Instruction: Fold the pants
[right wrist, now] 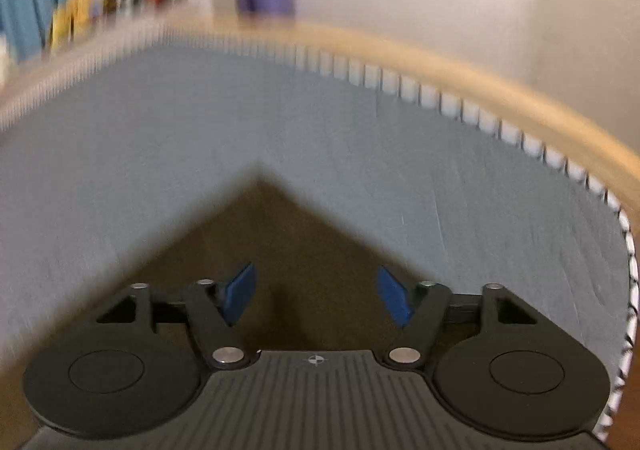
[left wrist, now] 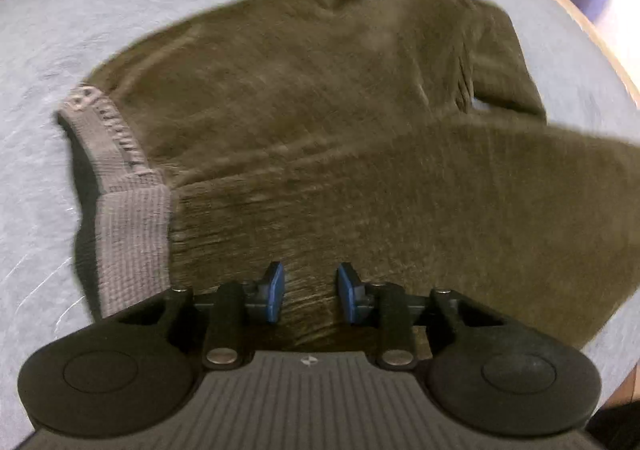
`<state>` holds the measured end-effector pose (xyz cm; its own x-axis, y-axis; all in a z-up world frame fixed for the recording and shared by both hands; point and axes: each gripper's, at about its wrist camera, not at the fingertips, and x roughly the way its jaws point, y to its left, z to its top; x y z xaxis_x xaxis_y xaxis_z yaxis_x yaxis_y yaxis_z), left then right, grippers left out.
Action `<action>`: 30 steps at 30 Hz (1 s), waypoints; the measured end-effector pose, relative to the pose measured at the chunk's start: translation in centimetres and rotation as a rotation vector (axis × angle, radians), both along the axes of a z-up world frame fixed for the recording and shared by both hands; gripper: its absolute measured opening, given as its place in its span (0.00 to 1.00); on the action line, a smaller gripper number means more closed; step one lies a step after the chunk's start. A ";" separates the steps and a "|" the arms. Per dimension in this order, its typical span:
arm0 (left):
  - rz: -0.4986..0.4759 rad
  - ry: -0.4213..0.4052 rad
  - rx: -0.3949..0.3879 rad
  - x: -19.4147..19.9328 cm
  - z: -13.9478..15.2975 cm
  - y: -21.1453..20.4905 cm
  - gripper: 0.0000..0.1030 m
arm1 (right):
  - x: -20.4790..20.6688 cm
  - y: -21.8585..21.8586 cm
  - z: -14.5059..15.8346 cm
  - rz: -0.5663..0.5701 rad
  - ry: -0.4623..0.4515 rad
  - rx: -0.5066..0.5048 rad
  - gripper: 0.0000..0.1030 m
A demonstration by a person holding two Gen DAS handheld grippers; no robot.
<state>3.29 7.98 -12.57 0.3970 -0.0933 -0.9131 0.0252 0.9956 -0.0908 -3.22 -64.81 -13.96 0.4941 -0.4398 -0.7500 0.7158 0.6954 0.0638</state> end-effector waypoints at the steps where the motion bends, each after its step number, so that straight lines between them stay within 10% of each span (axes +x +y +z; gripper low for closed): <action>1: -0.005 -0.037 -0.019 -0.3 0.9 -0.1 0.36 | -0.5 -0.1 -0.9 0.007 0.052 0.018 0.68; 7: 0.018 0.022 0.057 0.0 -1.3 0.0 0.49 | -2.0 1.6 1.9 0.039 -0.014 -0.026 0.66; 12: 0.069 -0.131 -0.036 -0.1 3.6 0.1 0.48 | -0.8 6.4 7.2 0.119 -0.214 0.054 0.56; 19: 0.122 -0.283 -0.096 1.7 7.7 -1.7 0.20 | 2.3 19.6 11.7 0.437 -0.405 0.172 0.35; 30: 0.075 -0.305 -0.151 4.8 8.7 -6.5 0.20 | 11.5 37.3 4.6 0.861 -0.102 0.221 0.37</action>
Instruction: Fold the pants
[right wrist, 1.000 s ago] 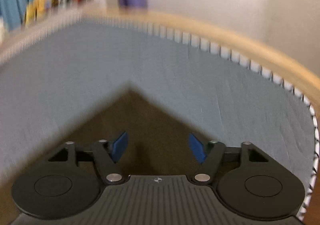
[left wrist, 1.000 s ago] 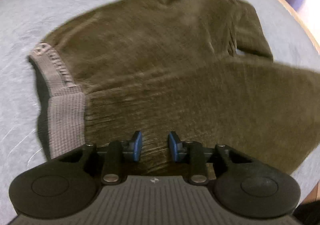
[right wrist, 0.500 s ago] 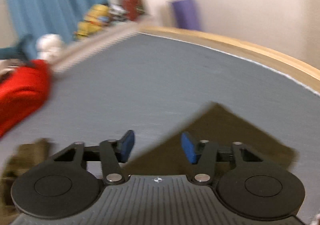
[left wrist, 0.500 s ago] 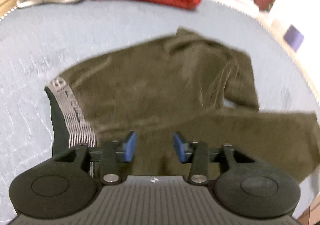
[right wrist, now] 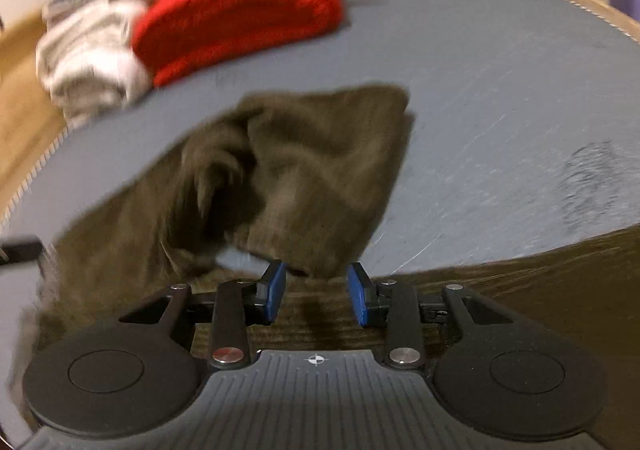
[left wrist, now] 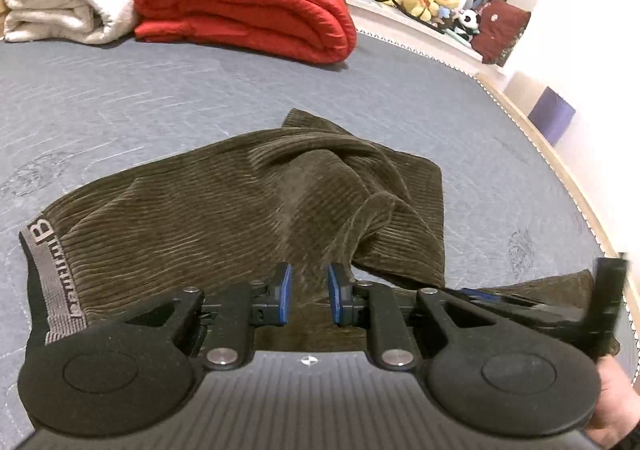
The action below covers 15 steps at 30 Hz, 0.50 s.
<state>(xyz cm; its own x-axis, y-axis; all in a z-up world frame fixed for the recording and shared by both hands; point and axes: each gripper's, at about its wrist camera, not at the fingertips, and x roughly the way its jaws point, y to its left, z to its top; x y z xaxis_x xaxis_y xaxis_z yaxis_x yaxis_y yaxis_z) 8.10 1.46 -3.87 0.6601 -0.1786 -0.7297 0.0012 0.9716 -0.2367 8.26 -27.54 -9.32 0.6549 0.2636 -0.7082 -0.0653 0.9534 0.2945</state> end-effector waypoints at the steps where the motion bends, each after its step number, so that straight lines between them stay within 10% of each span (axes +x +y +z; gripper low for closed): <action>1: -0.004 0.002 0.004 -0.1 -0.3 0.0 0.20 | 0.3 0.6 -0.5 0.006 0.013 -0.019 0.38; 8: -0.027 0.000 -0.016 1.0 -2.0 -0.8 0.20 | 2.2 2.3 -3.1 -0.017 0.013 -0.133 0.45; 11: -0.075 -0.014 -0.058 1.8 -2.6 -1.7 0.20 | 2.9 1.9 -3.9 -0.082 0.018 -0.105 0.21; 15: -0.172 -0.028 -0.094 2.9 -4.1 -4.0 0.20 | 3.2 1.4 -1.6 -0.134 -0.067 -0.036 0.14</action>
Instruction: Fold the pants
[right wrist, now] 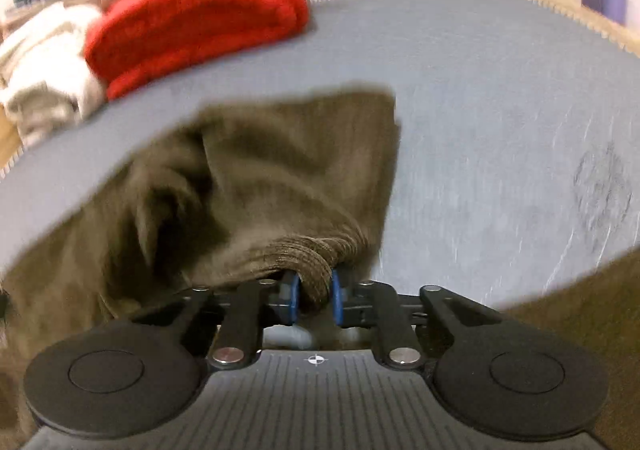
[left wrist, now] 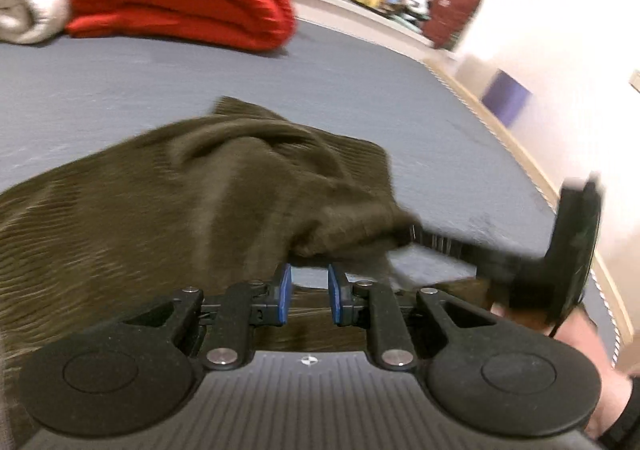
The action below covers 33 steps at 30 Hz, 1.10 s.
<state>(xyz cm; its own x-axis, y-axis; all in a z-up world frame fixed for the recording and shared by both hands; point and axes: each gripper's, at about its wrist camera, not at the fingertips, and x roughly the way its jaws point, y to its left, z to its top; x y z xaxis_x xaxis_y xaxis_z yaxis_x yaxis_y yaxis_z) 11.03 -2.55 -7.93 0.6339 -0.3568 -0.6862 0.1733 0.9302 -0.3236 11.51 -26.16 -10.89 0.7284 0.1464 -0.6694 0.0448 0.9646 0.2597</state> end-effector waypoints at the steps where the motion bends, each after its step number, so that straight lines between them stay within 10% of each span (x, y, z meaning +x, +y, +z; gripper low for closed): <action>1: -0.025 -0.003 -0.005 0.3 -0.4 -0.7 0.20 | 0.0 0.0 1.0 0.006 -0.044 0.004 0.14; 10: -0.134 -0.168 0.054 1.8 -3.1 -6.7 0.23 | -0.9 -1.1 6.3 0.041 -0.255 0.052 0.12; 26: -0.133 -0.313 -0.051 4.8 -4.1 -9.1 0.24 | -0.1 -2.5 7.8 0.076 -0.243 0.120 0.12; 33: -0.198 -0.495 0.077 2.6 -2.4 -11.7 0.24 | 0.7 -3.2 7.9 0.048 -0.212 0.155 0.11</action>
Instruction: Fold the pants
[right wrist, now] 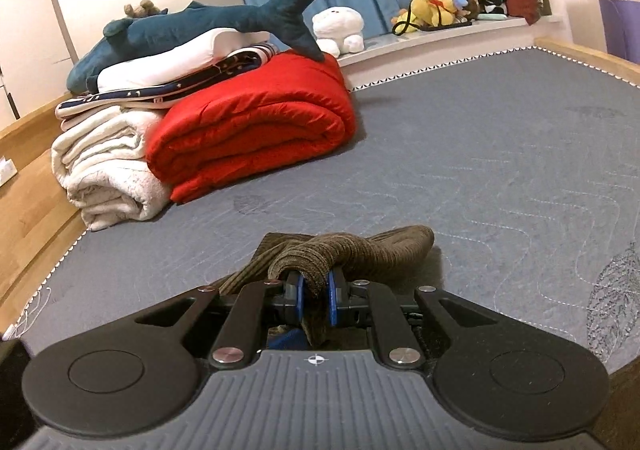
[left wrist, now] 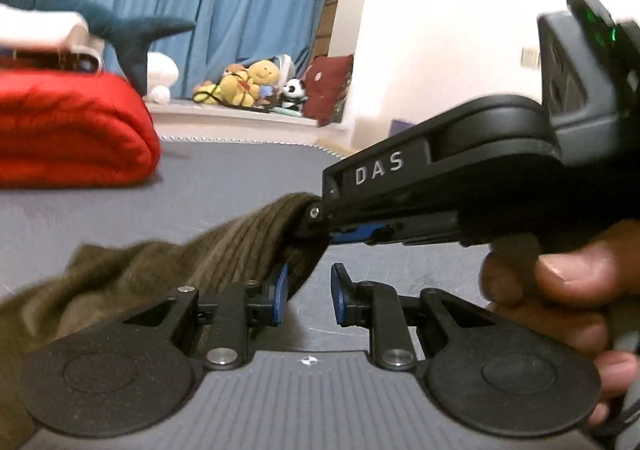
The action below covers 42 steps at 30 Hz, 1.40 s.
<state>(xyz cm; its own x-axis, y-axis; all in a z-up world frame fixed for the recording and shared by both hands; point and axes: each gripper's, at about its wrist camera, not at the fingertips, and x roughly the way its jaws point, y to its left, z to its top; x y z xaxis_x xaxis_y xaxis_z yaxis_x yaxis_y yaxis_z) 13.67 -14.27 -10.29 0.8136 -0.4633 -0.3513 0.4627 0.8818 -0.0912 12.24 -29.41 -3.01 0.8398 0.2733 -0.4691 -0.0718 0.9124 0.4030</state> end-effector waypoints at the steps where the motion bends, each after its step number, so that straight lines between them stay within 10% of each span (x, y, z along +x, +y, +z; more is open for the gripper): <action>1: 0.028 -0.017 0.052 0.0 -0.1 -0.5 0.24 | 0.1 0.0 0.0 0.002 0.004 -0.002 0.11; 11: 0.087 0.094 0.119 2.4 -2.8 -1.5 0.48 | 0.2 0.7 0.1 0.052 0.025 -0.007 0.12; 14: 0.136 0.132 0.069 3.9 -2.3 -1.5 0.26 | 0.2 0.9 0.3 0.054 0.022 -0.003 0.12; 19: 0.193 0.303 -0.258 6.6 -1.4 2.4 0.09 | 0.3 0.5 0.4 0.005 0.033 0.006 0.20; 21: 0.202 0.394 -0.445 7.7 -1.5 4.8 0.09 | 0.0 -0.3 0.5 -0.029 0.031 0.049 0.51; 28: 0.086 0.596 -1.037 9.4 -1.1 10.1 0.09 | -3.2 -5.2 -0.2 -0.344 -0.057 0.389 0.57; 36: -0.045 0.606 -1.093 9.3 1.2 9.0 0.09 | -2.7 -4.0 -9.8 -0.325 0.323 0.957 0.60; 42: -0.026 0.561 -1.093 8.9 1.8 8.9 0.09 | -3.4 -2.2 -10.6 -0.320 0.351 1.067 0.69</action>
